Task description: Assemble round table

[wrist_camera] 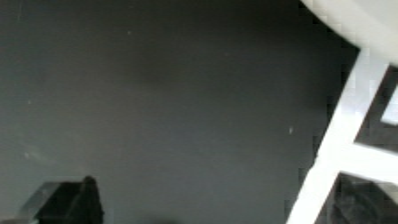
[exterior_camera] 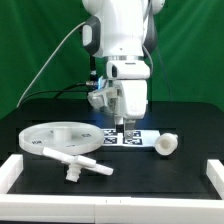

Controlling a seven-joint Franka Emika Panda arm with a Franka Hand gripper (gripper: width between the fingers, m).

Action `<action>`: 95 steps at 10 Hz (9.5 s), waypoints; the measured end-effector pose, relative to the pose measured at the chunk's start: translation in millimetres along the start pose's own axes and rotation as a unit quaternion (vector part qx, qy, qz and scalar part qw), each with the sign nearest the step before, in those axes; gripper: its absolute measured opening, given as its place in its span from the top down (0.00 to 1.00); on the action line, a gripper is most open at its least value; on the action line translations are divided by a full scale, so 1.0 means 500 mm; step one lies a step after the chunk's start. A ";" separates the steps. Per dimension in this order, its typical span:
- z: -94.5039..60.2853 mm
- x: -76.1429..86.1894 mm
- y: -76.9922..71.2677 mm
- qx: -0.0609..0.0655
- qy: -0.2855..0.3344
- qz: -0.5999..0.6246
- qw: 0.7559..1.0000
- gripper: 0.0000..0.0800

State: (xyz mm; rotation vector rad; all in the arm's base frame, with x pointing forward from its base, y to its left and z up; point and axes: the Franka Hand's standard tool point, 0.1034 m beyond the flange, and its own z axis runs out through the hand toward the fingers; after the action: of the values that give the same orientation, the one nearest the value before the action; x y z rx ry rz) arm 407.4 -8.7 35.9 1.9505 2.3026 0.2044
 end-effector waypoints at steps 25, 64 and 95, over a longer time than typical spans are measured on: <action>0.025 -0.262 -0.174 0.081 -0.053 0.550 0.830 0.19; 0.069 0.049 0.318 0.083 -0.043 0.553 0.828 0.50; 0.022 0.118 0.401 0.056 -0.028 0.562 0.825 0.19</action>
Offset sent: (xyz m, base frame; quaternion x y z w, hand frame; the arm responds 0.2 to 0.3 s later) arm 0.0020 -0.0516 0.0207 0.0064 0.0640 0.2459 0.9672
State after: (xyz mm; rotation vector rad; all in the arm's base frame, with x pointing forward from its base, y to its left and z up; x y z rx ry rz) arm 594.5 82.1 60.5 3.0335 0.8431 0.0885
